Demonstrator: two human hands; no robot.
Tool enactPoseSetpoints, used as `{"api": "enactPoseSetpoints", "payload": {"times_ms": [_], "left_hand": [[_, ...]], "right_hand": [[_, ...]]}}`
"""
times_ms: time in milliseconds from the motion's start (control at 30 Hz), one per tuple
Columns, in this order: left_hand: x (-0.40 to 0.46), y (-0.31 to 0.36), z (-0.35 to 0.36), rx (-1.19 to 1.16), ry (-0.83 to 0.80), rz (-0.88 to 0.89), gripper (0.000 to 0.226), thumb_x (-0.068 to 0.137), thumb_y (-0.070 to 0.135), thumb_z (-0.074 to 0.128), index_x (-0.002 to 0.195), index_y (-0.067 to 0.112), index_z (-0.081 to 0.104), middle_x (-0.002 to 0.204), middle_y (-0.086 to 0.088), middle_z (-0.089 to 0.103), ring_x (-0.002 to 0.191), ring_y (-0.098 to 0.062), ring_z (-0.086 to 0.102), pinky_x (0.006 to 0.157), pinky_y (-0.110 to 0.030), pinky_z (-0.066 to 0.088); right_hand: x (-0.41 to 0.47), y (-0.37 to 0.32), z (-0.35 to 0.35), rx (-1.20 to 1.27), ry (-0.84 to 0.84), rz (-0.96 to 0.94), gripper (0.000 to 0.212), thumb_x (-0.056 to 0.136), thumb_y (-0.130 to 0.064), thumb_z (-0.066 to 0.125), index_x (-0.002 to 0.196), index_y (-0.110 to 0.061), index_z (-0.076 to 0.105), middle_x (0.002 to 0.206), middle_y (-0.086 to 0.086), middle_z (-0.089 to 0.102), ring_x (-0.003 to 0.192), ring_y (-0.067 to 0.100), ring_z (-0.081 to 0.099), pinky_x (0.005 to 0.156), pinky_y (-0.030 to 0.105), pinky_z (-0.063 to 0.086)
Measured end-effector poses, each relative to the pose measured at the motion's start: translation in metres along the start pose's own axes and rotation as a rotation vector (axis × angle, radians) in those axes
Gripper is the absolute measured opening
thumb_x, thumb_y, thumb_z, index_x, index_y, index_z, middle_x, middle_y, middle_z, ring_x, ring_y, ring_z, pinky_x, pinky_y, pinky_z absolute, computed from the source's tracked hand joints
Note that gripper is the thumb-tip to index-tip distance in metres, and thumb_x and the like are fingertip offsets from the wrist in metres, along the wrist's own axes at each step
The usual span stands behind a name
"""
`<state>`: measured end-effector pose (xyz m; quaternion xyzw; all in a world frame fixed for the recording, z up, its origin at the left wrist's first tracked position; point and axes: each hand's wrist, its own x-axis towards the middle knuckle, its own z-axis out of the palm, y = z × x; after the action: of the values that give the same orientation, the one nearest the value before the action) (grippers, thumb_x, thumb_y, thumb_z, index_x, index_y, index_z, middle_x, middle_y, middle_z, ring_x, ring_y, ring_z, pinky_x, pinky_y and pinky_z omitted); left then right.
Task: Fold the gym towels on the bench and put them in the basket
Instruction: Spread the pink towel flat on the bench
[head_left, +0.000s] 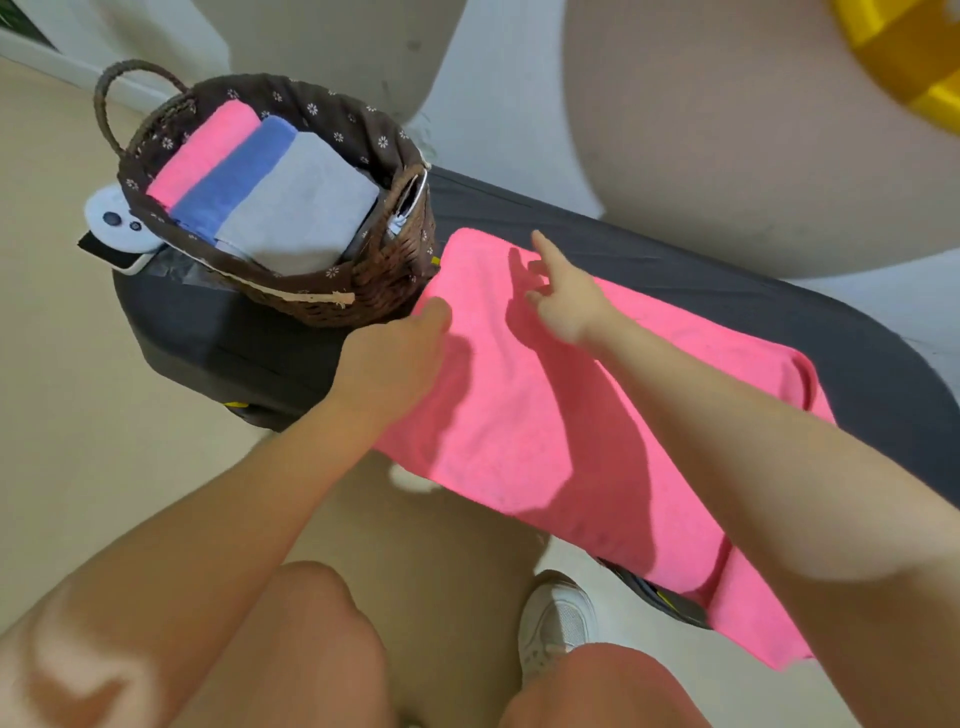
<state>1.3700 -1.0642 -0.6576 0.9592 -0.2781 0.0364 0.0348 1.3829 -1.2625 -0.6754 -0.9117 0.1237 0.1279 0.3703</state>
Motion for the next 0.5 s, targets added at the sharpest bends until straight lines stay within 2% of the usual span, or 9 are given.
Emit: {"api": "enactPoseSetpoints", "payload": {"times_ms": [67, 100, 167, 233, 300, 400, 500], "left_hand": [[0.003, 0.031, 0.004, -0.136, -0.172, 0.058, 0.026, 0.094, 0.016, 0.044, 0.119, 0.011, 0.048, 0.087, -0.012, 0.065, 0.078, -0.035, 0.063, 0.059, -0.034, 0.037], [0.004, 0.045, 0.007, -0.2, -0.244, 0.078, 0.031, 0.095, 0.02, 0.038, 0.125, 0.014, 0.044, 0.098, -0.012, 0.064, 0.089, -0.035, 0.061, 0.066, -0.036, 0.04], [0.008, 0.073, 0.015, -0.307, -0.26, 0.159, 0.034, 0.092, 0.024, 0.035, 0.12, 0.013, 0.05, 0.102, -0.013, 0.063, 0.092, -0.036, 0.06, 0.071, -0.039, 0.044], [0.013, 0.102, 0.021, -0.363, -0.256, 0.243, 0.036, 0.089, 0.025, 0.033, 0.111, 0.008, 0.055, 0.102, -0.016, 0.062, 0.093, -0.037, 0.059, 0.072, -0.041, 0.043], [0.017, 0.132, 0.029, -0.383, -0.326, 0.325, 0.026, 0.091, 0.018, 0.04, 0.107, 0.007, 0.056, 0.109, -0.016, 0.06, 0.099, -0.036, 0.057, 0.077, -0.042, 0.043], [0.018, 0.175, 0.038, -0.454, -0.307, 0.469, 0.022, 0.088, 0.008, 0.045, 0.104, 0.006, 0.06, 0.11, -0.017, 0.057, 0.102, -0.035, 0.054, 0.082, -0.044, 0.045], [0.014, 0.208, 0.047, -0.487, -0.309, 0.571, 0.023, 0.087, 0.002, 0.044, 0.102, 0.003, 0.062, 0.113, -0.016, 0.055, 0.106, -0.033, 0.051, 0.087, -0.043, 0.044]], "right_hand": [[-0.021, 0.022, -0.006, -0.086, 0.059, 0.026, 0.055, 0.091, -0.006, 0.047, 0.143, -0.006, 0.032, 0.142, 0.013, 0.046, 0.126, 0.029, 0.047, 0.1, 0.026, 0.032], [-0.034, 0.034, -0.008, -0.109, 0.094, 0.048, 0.047, 0.09, -0.006, 0.047, 0.137, -0.004, 0.041, 0.137, 0.015, 0.05, 0.124, 0.029, 0.048, 0.098, 0.026, 0.031], [-0.063, 0.058, -0.015, -0.125, 0.177, 0.112, 0.034, 0.091, -0.007, 0.047, 0.124, -0.001, 0.053, 0.128, 0.02, 0.054, 0.121, 0.031, 0.048, 0.095, 0.028, 0.03], [-0.097, 0.083, -0.025, -0.137, 0.255, 0.201, 0.03, 0.093, -0.01, 0.045, 0.118, 0.0, 0.057, 0.124, 0.022, 0.053, 0.119, 0.033, 0.048, 0.096, 0.032, 0.03], [-0.131, 0.11, -0.035, -0.207, 0.336, 0.293, 0.029, 0.092, -0.013, 0.045, 0.113, -0.001, 0.06, 0.121, 0.022, 0.052, 0.115, 0.036, 0.049, 0.096, 0.039, 0.038], [-0.177, 0.143, -0.044, -0.286, 0.457, 0.448, 0.028, 0.092, -0.018, 0.046, 0.11, -0.001, 0.059, 0.117, 0.02, 0.049, 0.108, 0.04, 0.049, 0.088, 0.046, 0.043], [-0.211, 0.163, -0.044, -0.28, 0.396, 0.602, 0.041, 0.092, -0.036, 0.051, 0.116, -0.003, 0.052, 0.12, 0.017, 0.046, 0.11, 0.038, 0.048, 0.087, 0.046, 0.044]]}}
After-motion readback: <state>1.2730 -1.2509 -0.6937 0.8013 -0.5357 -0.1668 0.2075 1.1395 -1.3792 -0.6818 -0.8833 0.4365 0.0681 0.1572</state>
